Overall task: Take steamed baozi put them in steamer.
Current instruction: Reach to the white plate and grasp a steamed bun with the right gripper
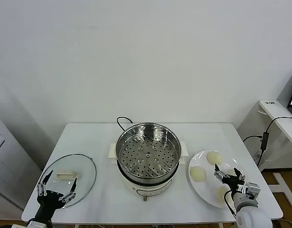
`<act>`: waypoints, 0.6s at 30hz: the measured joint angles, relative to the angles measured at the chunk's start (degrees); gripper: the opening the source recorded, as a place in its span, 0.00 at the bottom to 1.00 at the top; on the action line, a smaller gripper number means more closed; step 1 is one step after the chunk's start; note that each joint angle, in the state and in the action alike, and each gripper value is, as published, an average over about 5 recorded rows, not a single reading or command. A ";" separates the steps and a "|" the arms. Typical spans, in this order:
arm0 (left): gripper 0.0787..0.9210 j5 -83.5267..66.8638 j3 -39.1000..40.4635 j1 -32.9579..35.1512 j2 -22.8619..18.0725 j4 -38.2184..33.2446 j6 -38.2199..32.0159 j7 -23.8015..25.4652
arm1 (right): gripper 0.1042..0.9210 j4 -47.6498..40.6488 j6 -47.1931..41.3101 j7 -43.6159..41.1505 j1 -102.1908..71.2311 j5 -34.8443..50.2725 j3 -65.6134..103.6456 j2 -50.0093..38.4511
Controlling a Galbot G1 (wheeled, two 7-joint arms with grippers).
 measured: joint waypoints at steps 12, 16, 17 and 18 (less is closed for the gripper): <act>0.88 -0.84 0.09 0.22 -0.22 1.34 -2.81 0.14 | 0.88 -9.21 9.42 -31.67 8.59 -10.58 -1.74 -22.96; 0.88 -0.90 0.43 0.03 -0.51 1.42 -3.29 0.11 | 0.88 -13.40 11.29 -44.12 16.72 -16.63 -7.40 -29.68; 0.88 -0.90 0.51 -0.02 -0.60 1.43 -3.37 0.11 | 0.88 -14.36 11.55 -46.90 19.09 -18.23 -9.34 -30.93; 0.88 -0.90 0.59 -0.09 -0.68 1.44 -3.42 0.10 | 0.88 -15.29 11.73 -49.44 21.51 -19.80 -11.39 -32.01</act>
